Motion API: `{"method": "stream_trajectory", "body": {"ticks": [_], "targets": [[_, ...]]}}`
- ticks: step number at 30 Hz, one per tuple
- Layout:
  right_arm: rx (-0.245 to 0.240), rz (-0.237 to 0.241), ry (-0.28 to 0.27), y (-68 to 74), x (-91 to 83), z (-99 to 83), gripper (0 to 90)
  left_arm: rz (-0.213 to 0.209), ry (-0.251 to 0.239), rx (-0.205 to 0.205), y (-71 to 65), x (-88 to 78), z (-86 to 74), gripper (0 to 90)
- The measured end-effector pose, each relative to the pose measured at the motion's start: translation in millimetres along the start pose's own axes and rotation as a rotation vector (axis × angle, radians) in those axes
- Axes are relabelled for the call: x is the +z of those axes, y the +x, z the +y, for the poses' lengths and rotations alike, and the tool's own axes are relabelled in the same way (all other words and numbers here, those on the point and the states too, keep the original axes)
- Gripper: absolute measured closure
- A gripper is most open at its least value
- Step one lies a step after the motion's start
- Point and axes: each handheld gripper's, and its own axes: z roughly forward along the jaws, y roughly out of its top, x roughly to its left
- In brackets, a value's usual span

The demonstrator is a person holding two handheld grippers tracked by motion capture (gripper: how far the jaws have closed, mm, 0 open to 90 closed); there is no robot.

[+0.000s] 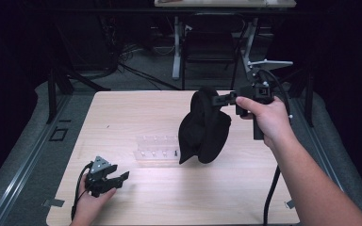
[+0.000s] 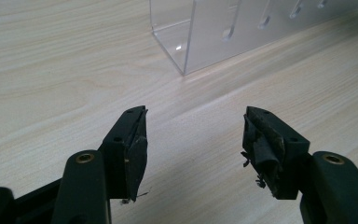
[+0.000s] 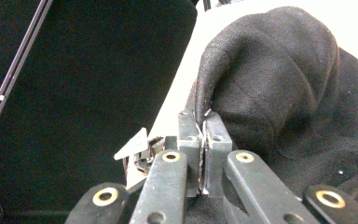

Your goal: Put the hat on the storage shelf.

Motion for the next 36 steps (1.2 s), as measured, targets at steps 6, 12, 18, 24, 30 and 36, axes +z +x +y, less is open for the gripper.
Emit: {"method": "stream_trajectory", "body": {"ticks": [6,12,18,24,30,36], "targets": [[0.012,-0.009,-0.002,-1.2,10.5,6.3,88.1,0.000,0.001,0.001,-0.1,0.4,0.2,40.3],[0.017,-0.014,-0.014,-0.8,20.3,13.1,88.1,-0.002,-0.001,-0.001,0.3,0.2,0.2,40.3],[0.029,-0.018,-0.016,-3.7,27.9,18.3,88.1,-0.002,-0.005,-0.004,0.7,-0.3,0.2,40.3],[0.031,-0.031,-0.014,-5.6,34.0,21.7,88.1,-0.003,-0.003,-0.001,0.3,-0.1,0.4,40.3],[0.027,-0.049,-0.019,-4.6,37.6,24.3,88.1,-0.004,-0.002,0.005,0.1,0.3,0.5,40.3],[0.028,-0.047,-0.020,-5.4,40.9,25.3,88.1,-0.004,-0.002,0.008,-1.1,0.4,0.8,40.3]]}}
